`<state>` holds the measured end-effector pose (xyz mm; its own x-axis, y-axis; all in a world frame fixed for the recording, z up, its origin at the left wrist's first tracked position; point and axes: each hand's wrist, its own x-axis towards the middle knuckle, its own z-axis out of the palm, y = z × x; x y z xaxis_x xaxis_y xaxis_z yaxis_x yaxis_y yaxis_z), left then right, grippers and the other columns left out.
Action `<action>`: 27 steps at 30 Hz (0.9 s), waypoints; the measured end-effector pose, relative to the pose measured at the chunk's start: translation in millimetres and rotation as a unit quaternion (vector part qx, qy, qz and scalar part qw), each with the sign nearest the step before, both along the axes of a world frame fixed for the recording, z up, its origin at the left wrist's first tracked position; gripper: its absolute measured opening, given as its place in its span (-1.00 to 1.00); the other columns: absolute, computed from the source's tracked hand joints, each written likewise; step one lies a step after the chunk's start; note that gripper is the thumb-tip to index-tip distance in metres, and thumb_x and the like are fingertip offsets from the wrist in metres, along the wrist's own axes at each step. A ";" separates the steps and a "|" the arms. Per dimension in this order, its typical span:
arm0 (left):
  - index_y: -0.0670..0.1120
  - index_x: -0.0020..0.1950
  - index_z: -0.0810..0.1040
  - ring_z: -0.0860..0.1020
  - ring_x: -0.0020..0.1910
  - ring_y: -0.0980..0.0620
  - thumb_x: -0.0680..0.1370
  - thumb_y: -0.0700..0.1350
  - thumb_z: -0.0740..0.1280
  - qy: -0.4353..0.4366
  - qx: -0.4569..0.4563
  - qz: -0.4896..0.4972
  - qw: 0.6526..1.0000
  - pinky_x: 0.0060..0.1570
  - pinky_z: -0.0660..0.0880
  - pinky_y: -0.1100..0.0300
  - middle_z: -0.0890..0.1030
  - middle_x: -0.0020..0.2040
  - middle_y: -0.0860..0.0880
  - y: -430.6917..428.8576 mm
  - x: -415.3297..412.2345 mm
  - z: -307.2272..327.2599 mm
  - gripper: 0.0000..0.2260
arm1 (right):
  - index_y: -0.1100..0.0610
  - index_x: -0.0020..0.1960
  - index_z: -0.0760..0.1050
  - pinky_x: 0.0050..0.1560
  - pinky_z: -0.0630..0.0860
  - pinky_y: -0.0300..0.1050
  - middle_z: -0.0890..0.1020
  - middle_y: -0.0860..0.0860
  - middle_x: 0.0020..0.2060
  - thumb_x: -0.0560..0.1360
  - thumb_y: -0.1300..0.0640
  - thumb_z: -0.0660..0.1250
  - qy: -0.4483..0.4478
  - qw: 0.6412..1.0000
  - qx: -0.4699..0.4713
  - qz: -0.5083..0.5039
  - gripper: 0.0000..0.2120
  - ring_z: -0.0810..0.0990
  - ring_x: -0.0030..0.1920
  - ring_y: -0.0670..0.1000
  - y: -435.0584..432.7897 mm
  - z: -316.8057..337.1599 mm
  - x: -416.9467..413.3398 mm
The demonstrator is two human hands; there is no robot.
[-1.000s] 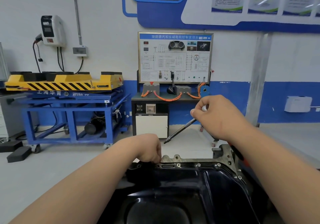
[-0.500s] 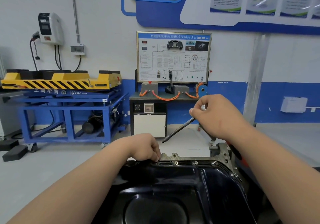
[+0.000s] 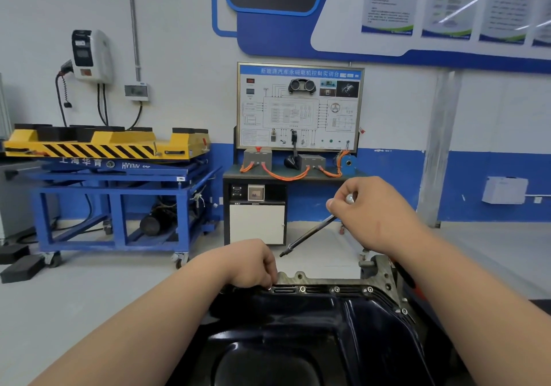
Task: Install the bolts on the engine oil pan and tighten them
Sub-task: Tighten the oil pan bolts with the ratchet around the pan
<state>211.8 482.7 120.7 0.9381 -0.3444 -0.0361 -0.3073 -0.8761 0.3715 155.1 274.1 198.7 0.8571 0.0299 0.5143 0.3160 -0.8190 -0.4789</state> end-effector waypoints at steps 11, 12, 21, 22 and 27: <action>0.10 -0.13 0.69 0.56 -0.08 0.16 0.47 -0.05 0.41 0.063 0.033 0.016 0.997 -0.02 0.45 0.25 0.65 -0.15 0.19 0.8 1.8 2.3 -0.93 | -0.07 -0.27 0.49 -0.23 0.55 -0.14 0.61 -0.13 -0.31 0.47 -0.07 0.30 0.012 0.998 -0.047 0.034 -0.83 0.60 -0.24 -0.09 -0.1 4.1 -21.2; 0.12 -0.15 0.67 0.54 -0.12 0.17 0.49 -0.04 0.39 0.066 0.042 0.013 0.997 -0.08 0.43 0.26 0.62 -0.20 0.22 1.1 1.9 3.0 -0.92 | -0.07 -0.28 0.48 -0.24 0.55 -0.14 0.59 -0.14 -0.31 0.47 -0.07 0.30 0.008 0.998 -0.055 0.044 -0.83 0.59 -0.27 -0.11 1.7 6.0 -24.6; 0.08 -0.05 0.68 0.54 -0.08 0.12 0.50 -0.07 0.36 0.060 0.028 0.037 0.997 -0.04 0.41 0.24 0.62 -0.16 0.16 3.2 4.7 -1.2 -0.88 | -0.15 -0.30 0.31 -0.27 0.39 -0.15 0.45 -0.19 -0.32 0.51 -0.14 0.20 -0.019 0.978 -0.202 0.056 -0.77 0.46 -0.26 -0.16 31.4 -3.7 -42.4; 0.09 -0.07 0.68 0.54 -0.07 0.12 0.49 -0.07 0.37 0.060 0.025 0.039 0.997 -0.02 0.42 0.24 0.63 -0.14 0.15 3.0 4.9 -2.0 -0.89 | -0.15 -0.28 0.30 -0.27 0.38 -0.14 0.44 -0.19 -0.34 0.52 -0.14 0.19 -0.022 0.975 -0.212 0.055 -0.78 0.47 -0.24 -0.14 32.7 -5.7 -42.6; 0.08 -0.06 0.68 0.56 -0.05 0.12 0.48 -0.06 0.39 0.057 0.015 0.046 0.997 0.01 0.43 0.23 0.65 -0.12 0.13 3.5 6.0 -4.4 -0.90 | -0.16 -0.15 0.28 -0.30 0.31 -0.14 0.38 -0.16 -0.37 0.56 -0.14 0.14 -0.035 0.967 -0.247 0.059 -0.86 0.40 -0.30 -0.12 37.5 -13.0 -43.9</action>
<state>217.7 486.3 116.4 0.9549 -0.2538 -0.1540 -0.1819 -0.9101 0.3722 111.1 311.6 185.8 0.7962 0.3819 0.4693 0.4382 -0.8988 -0.0122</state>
